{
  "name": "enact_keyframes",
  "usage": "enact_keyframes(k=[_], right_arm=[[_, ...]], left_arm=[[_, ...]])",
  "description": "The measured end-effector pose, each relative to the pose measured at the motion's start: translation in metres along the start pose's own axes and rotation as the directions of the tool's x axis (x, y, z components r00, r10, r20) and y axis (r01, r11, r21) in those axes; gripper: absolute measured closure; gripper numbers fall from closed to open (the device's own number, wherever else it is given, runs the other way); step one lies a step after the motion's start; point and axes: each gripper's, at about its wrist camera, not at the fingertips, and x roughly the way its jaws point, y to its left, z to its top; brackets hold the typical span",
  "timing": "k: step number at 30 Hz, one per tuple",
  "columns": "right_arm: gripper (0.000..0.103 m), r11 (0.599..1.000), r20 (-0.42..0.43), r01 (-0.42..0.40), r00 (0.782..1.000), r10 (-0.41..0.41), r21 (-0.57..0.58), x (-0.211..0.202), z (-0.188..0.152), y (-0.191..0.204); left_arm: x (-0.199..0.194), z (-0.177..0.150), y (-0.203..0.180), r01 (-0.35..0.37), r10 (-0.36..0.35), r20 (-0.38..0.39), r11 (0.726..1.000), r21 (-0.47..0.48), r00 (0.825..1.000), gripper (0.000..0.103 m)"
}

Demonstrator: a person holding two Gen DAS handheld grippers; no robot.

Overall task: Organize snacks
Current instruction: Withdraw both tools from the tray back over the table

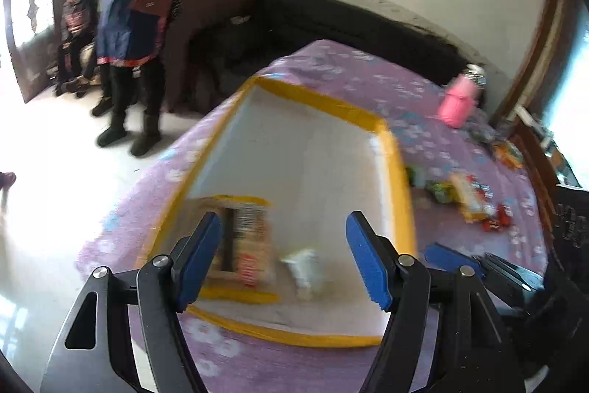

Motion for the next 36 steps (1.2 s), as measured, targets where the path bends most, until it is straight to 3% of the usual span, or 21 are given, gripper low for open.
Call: enact_keyframes(k=[4, 6, 8, 10, 11, 12, 13, 15, 17, 18, 25, 32, 36], right_arm=[[0.045, 0.994, 0.055, 0.083, 0.995, -0.087, 0.072, -0.034, -0.010, -0.037], [0.045, 0.977, 0.082, 0.168, 0.980, -0.180, 0.130, -0.058, -0.020, -0.059], [0.045, 0.956, 0.108, 0.246, 0.958, -0.264, 0.159, -0.081, -0.030, -0.071], [0.045, 0.929, 0.125, 0.324, 0.929, -0.348, 0.179, -0.102, -0.037, -0.078], [0.045, 0.908, 0.133, 0.376, 0.906, -0.403, 0.185, -0.113, -0.041, -0.080], [0.045, 0.869, 0.142, 0.460, 0.862, -0.486, 0.185, -0.126, -0.045, -0.080], [0.045, 0.849, 0.150, 0.498, 0.839, -0.523, 0.179, -0.131, -0.045, -0.080], [0.038, 0.792, 0.184, 0.595, 0.771, -0.610, 0.134, -0.145, -0.047, -0.072], [0.032, 0.760, 0.214, 0.643, 0.732, -0.647, 0.098, -0.151, -0.050, -0.065], [0.031, 0.755, 0.229, 0.650, 0.725, -0.650, 0.087, -0.152, -0.051, -0.061], [0.030, 0.782, 0.203, 0.617, 0.757, -0.621, 0.091, -0.139, -0.057, -0.063], [0.029, 0.759, 0.208, 0.648, 0.735, -0.645, 0.064, -0.137, -0.063, -0.057], [0.029, 0.763, 0.180, 0.643, 0.745, -0.643, 0.067, -0.130, -0.066, -0.063]], left_arm=[[-0.004, -0.002, -0.036, 0.107, -0.107, 0.000, 0.994, 0.012, 0.994, 0.033], [-0.001, -0.006, -0.065, 0.152, -0.152, -0.009, 0.988, 0.038, 0.988, 0.033], [0.002, -0.008, -0.095, 0.153, -0.153, -0.009, 0.984, 0.088, 0.988, 0.033], [0.005, -0.013, -0.127, 0.097, -0.100, 0.010, 0.981, 0.166, 0.995, 0.033], [0.005, -0.015, -0.137, 0.069, -0.075, 0.024, 0.979, 0.193, 0.997, 0.033], [0.006, -0.017, -0.147, 0.044, -0.053, 0.037, 0.975, 0.218, 0.998, 0.033], [0.006, -0.018, -0.154, 0.031, -0.043, 0.045, 0.971, 0.235, 0.998, 0.033], [0.004, -0.022, -0.163, 0.014, -0.031, 0.060, 0.965, 0.264, 0.998, 0.033], [0.003, -0.026, -0.168, 0.004, -0.024, 0.067, 0.959, 0.284, 0.998, 0.033], [0.002, -0.027, -0.168, 0.009, -0.028, 0.061, 0.958, 0.286, 0.998, 0.033], [0.005, -0.030, -0.170, -0.001, -0.012, 0.047, 0.959, 0.284, 0.999, 0.033], [0.014, -0.041, -0.180, -0.038, 0.025, 0.043, 0.949, 0.312, 0.999, 0.033], [0.015, -0.045, -0.183, -0.027, 0.016, 0.037, 0.946, 0.323, 0.999, 0.033]])
